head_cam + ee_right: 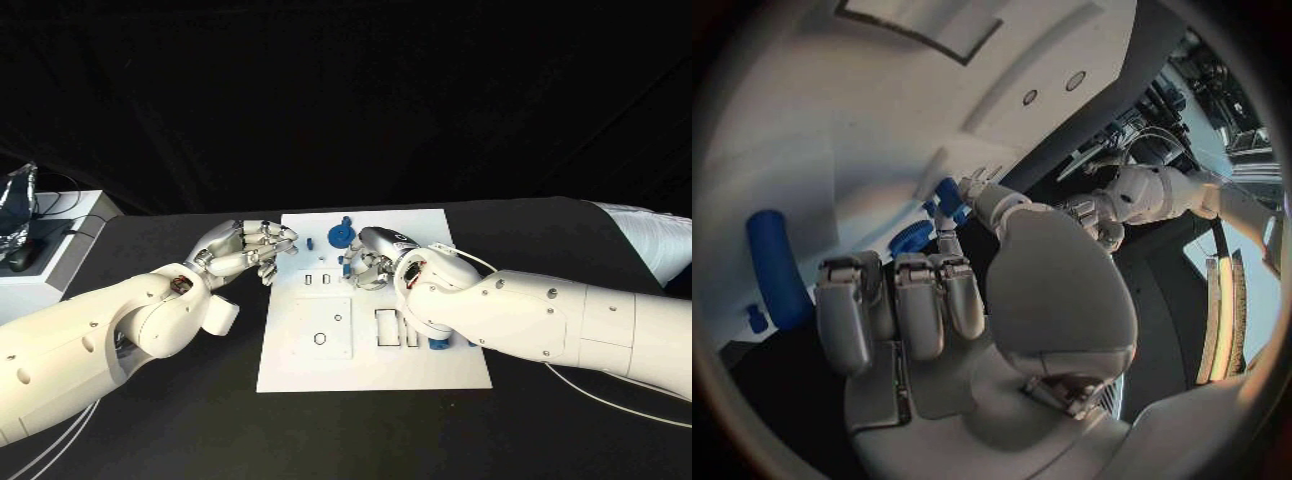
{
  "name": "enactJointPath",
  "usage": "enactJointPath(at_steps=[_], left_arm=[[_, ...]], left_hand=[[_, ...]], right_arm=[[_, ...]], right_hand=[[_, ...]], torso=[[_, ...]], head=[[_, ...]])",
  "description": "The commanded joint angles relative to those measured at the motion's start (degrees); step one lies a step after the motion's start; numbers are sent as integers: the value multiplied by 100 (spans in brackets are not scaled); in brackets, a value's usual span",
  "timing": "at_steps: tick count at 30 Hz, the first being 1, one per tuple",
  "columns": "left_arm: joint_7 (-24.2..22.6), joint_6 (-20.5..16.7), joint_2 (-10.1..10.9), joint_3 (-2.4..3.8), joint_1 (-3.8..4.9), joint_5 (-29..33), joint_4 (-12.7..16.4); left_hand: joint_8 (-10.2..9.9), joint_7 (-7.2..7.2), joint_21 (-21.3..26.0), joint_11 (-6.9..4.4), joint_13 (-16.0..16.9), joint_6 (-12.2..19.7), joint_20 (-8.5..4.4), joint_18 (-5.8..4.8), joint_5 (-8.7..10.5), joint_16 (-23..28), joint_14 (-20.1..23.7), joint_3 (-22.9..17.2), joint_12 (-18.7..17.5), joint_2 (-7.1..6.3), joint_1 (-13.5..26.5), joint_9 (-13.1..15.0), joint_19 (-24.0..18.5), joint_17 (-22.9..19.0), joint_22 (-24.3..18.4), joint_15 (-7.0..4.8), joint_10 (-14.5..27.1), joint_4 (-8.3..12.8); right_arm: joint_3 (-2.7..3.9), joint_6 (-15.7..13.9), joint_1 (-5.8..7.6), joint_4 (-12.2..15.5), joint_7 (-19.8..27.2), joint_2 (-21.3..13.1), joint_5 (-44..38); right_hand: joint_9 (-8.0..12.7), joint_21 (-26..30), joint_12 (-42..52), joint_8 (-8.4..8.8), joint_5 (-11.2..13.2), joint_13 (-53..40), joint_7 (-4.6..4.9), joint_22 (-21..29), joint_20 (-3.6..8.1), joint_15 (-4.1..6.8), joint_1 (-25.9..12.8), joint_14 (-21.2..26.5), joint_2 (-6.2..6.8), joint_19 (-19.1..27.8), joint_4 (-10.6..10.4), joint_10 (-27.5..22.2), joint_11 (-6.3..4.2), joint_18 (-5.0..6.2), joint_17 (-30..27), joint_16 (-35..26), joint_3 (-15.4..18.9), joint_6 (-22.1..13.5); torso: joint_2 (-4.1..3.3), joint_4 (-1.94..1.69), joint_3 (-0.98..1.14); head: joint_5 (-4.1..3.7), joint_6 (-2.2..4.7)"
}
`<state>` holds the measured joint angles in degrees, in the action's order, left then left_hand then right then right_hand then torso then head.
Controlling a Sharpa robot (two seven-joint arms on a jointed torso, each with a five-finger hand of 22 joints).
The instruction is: Assemble the parts on the task board
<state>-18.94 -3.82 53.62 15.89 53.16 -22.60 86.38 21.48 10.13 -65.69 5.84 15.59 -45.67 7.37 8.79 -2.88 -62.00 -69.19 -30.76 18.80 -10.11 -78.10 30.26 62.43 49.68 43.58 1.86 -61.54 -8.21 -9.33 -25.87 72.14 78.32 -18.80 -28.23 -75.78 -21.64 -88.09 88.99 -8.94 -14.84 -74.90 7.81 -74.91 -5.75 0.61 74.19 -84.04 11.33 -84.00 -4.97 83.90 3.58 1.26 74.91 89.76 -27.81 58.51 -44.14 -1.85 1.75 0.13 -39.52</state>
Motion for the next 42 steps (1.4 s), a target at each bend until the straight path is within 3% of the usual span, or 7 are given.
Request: enactJointPath(at_steps=[1, 18, 42], left_arm=[[-33, 103, -11, 4, -1, 30, 7], [-32, 112, -17, 4, -1, 30, -5], [-27, 126, -27, 4, -5, 30, -36]], left_hand=[[-35, 19, -24, 15, -8, -34, 3, -3, 3, -27, -49, -4, -14, -7, 57, -7, 34, 9, 7, -2, -13, 40], [-56, 28, -30, 22, -11, -38, 4, -5, 3, -36, -66, -13, -19, -9, 78, -13, 45, 23, 14, 2, -9, 56], [-56, 28, -30, 22, -11, -38, 4, -5, 3, -36, -66, -13, -19, -9, 78, -13, 45, 23, 14, 2, -9, 56]], right_arm=[[-5, 127, -13, -4, 60, 6, -106], [-8, 109, -17, -8, 98, 3, -157], [-9, -87, -20, 66, 122, -45, -213]], right_hand=[[-7, 32, -30, -30, 25, -1333, 14, -1337, 46, 15, -40, -596, 11, -465, -5, 466, -25, -62, 1509, 24, 35, -41], [33, 55, -78, 80, 73, -1271, 107, -1323, -3, -54, -74, -596, 135, -453, -21, 412, 52, -56, 1509, 24, 116, -313], [78, 84, -138, 190, 89, -1194, 183, -1304, -65, -120, -71, -596, 191, -437, -48, 340, 124, -49, 1509, 24, 197, -529]], torso=[[3, 6, 2], [3, 6, 2], [3, 5, 1]], head=[[8, -5], [3, -10], [1, -33]])
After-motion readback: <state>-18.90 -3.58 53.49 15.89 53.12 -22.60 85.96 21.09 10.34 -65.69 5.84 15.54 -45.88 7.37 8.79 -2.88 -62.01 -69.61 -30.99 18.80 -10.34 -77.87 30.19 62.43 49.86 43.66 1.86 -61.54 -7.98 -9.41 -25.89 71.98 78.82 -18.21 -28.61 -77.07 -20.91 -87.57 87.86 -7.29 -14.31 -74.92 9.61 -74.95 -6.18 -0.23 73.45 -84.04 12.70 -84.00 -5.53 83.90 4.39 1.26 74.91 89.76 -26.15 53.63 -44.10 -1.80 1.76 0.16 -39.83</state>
